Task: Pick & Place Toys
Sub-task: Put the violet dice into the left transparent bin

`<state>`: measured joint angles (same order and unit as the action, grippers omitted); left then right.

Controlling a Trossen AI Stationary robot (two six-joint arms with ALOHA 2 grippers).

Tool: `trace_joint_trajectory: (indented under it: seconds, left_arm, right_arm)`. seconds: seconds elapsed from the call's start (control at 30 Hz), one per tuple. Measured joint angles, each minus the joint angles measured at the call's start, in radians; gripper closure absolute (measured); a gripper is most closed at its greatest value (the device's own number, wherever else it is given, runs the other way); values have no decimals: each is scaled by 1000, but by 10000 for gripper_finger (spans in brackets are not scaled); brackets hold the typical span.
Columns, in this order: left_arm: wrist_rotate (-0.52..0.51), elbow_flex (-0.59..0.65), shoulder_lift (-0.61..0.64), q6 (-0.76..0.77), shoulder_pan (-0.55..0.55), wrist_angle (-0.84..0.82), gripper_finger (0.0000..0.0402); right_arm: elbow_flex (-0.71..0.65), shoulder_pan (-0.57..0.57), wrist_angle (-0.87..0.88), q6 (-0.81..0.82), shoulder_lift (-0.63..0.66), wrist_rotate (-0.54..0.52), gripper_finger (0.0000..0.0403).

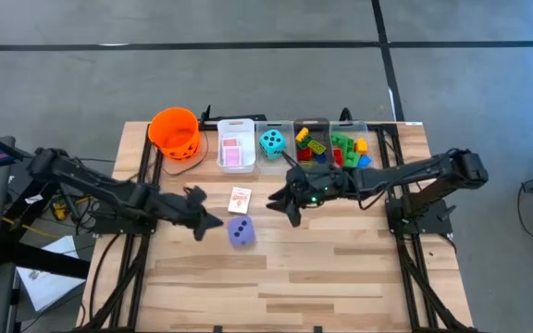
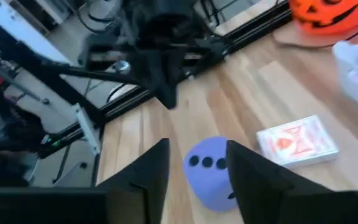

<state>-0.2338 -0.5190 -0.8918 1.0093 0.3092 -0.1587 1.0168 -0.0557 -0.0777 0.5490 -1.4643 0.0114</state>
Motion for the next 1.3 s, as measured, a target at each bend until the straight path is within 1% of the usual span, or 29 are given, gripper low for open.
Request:
trace_joint_trajectory:
  seconds: [0.1, 0.17, 0.23, 0.3, 0.37, 0.47, 0.53, 0.63, 0.73, 0.8, 0.83, 0.87, 0.97, 1.13, 1.2, 1.3]
  left_arm:
    - [57, 0, -101, 1, 0, 43, 401]
    - [110, 0, -164, 1, 0, 82, 402]
    - [157, 0, -213, -8, 0, 102, 402]
    - [192, -1, -255, -21, 0, 135, 402]
    - [221, 1, -282, -38, 0, 144, 402]
    - [251, 0, -309, -104, 0, 177, 396]
    - [255, -1, -317, -140, 0, 178, 386]
    - [269, -1, -311, -186, -3, 116, 359]
    - [265, -1, -304, -269, -3, -29, 329]
    - [227, 1, -304, -295, -2, -124, 313]
    - [195, 1, -305, -297, -2, -143, 308]
    - [161, 1, -304, -306, -2, -143, 304]
    - [64, 12, -304, -358, -2, -96, 301]
    - [-51, 13, -304, -436, -2, -59, 300]
    - [-79, 13, -304, -452, -2, -57, 300]
    - [-84, 13, -304, -452, -3, -53, 300]
  right_arm:
    - [5, -17, 4, 1, -29, 13, 221]
    - [-5, -22, 56, -2, -35, 48, 191]
    - [0, -22, 42, -30, -35, 86, 161]
    - [6, -30, 31, -54, -52, 99, 133]
    - [-6, -33, 61, -59, -58, 100, 105]
    - [3, -37, 10, -59, -74, 100, 66]
    - [1, -39, 22, -54, -84, 100, 41]
    - [5, -42, 9, -52, -112, 98, 13]
    - [-1, -46, 27, -83, -116, 93, 6]
    - [7, -49, 1, -125, -149, 56, 11]
    - [4, -49, 10, -129, -163, 42, 15]
    - [-4, -49, 34, -140, -174, 41, 18]
    - [4, -49, -44, -183, -231, 47, 22]
    - [1, -48, -109, -209, -318, 72, 21]
    - [5, -38, -127, -195, -336, 72, 21]
    - [16, -18, -127, -154, -357, 71, 21]
